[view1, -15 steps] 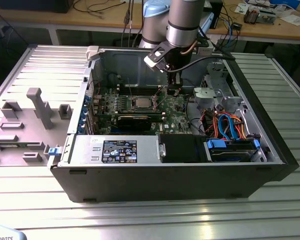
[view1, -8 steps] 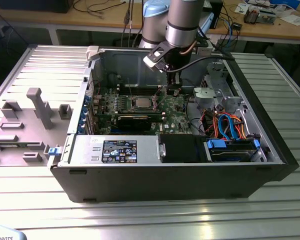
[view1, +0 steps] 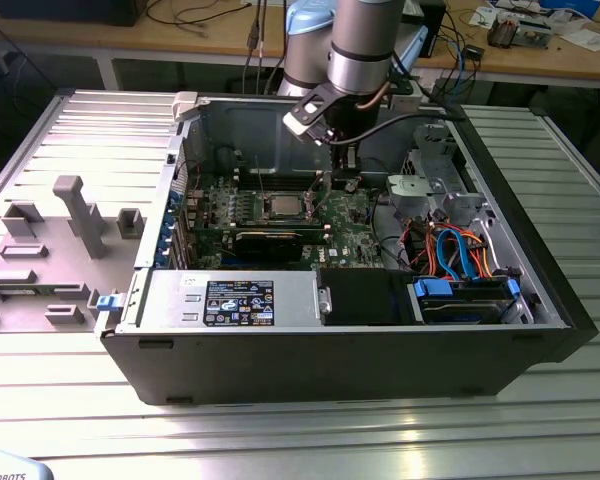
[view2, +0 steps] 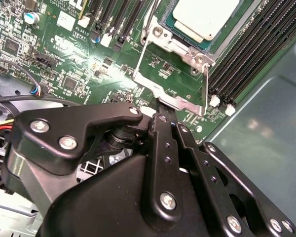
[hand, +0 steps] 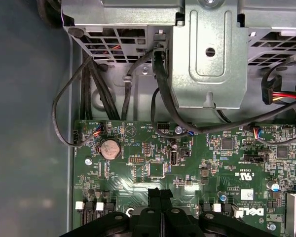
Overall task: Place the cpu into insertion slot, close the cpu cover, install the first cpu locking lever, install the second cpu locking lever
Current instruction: 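Close the cpu cover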
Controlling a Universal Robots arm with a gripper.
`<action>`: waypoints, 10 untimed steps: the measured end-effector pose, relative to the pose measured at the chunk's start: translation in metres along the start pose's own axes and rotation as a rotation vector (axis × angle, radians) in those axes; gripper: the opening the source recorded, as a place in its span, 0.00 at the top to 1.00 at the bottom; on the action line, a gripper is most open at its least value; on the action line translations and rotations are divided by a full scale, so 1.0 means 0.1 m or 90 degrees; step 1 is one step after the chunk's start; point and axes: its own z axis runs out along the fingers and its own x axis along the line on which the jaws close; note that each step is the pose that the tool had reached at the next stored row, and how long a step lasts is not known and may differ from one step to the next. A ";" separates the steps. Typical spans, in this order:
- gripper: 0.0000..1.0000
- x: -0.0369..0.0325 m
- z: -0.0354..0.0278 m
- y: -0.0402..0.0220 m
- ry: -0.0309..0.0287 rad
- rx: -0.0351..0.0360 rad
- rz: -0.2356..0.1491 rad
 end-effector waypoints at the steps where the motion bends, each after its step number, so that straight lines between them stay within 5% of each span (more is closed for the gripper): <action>1: 0.89 0.000 0.001 -0.006 0.0000 0.0000 0.000; 10: 0.89 0.001 0.006 -0.044 0.0000 0.0000 0.000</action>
